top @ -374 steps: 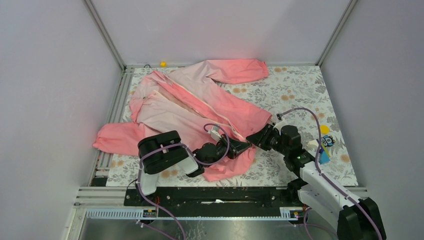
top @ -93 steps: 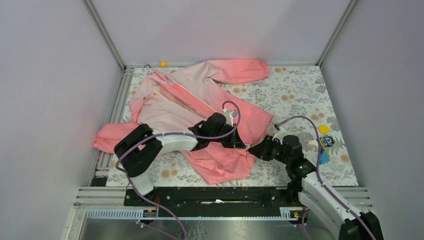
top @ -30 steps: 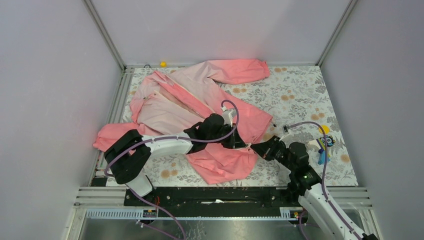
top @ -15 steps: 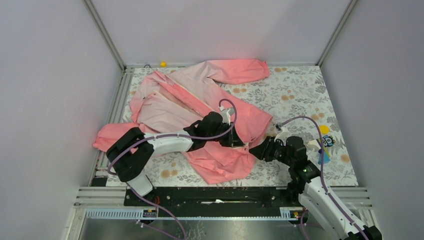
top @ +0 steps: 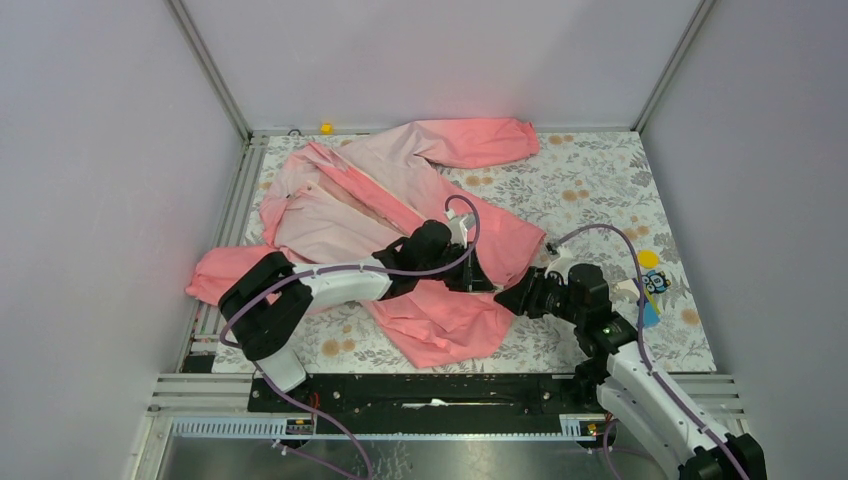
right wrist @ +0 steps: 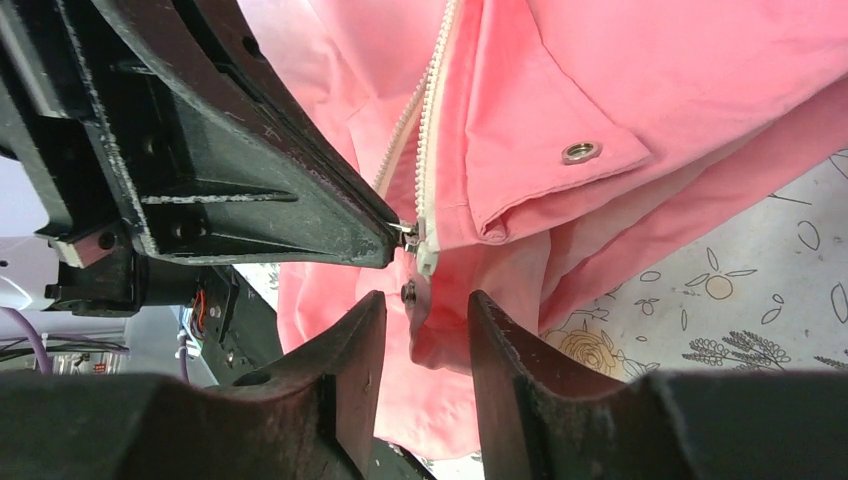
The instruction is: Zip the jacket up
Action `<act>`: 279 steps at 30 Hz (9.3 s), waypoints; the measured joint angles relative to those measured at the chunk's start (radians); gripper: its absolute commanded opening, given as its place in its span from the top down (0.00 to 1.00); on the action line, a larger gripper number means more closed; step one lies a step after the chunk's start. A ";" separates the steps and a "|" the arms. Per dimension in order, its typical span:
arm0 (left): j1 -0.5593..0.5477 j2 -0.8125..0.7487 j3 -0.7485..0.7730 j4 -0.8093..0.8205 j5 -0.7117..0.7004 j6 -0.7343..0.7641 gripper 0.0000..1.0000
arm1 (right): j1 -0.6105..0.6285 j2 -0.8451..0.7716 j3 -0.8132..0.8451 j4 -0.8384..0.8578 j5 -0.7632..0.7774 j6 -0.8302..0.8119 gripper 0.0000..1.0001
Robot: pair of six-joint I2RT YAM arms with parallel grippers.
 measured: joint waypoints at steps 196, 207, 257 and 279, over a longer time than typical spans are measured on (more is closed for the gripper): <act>-0.036 -0.002 -0.031 0.019 -0.085 -0.087 1.00 | -0.069 0.243 0.084 -0.136 -0.179 0.146 0.63; -0.042 0.003 -0.029 0.019 -0.086 -0.087 1.00 | -0.038 0.289 0.116 -0.103 -0.109 0.128 1.00; -0.057 0.009 -0.042 0.038 -0.110 -0.126 1.00 | -0.147 0.151 0.020 -0.074 -0.172 0.051 0.70; -0.056 0.016 -0.022 0.024 -0.121 -0.131 1.00 | -0.064 0.154 0.061 -0.066 -0.061 0.051 1.00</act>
